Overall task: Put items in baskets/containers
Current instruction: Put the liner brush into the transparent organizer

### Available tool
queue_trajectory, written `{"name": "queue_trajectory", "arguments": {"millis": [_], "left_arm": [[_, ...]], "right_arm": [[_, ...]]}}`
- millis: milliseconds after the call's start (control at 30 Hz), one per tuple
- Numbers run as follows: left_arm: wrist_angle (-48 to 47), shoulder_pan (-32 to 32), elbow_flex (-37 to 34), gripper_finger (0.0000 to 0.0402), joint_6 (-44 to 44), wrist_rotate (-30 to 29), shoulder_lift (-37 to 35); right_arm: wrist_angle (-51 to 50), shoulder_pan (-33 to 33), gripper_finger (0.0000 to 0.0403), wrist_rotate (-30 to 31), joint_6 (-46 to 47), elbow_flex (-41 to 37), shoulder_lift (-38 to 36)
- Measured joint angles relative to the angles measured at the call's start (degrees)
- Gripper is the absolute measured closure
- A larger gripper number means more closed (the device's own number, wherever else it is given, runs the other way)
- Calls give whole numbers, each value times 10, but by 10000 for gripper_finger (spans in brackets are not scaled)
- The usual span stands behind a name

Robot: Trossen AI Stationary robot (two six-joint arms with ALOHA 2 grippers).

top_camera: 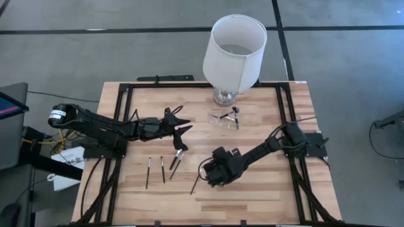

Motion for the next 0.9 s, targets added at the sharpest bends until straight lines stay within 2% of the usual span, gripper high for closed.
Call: {"name": "queue_trajectory", "arguments": {"millis": [133,200,300,433,533,733,833,900], "left_arm": [[0,0,0,291,0,0,0],[0,0,0,291,0,0,0],[0,0,0,291,0,0,0],[0,0,0,291,0,0,0],[0,0,0,291,0,0,0],[0,0,0,291,0,0,0],[0,2,0,291,0,0,0],[0,2,0,291,0,0,0]], "right_arm": [[-3,9,230,24,41,3,35],[-4,17,245,53,72,4,51],[2,38,290,117,130,4,77],[10,66,374,211,178,1,116],[17,84,389,291,223,0,150],[16,93,396,276,225,3,150],[-22,80,394,232,167,-1,100],[-90,67,396,197,134,-7,56]]}}
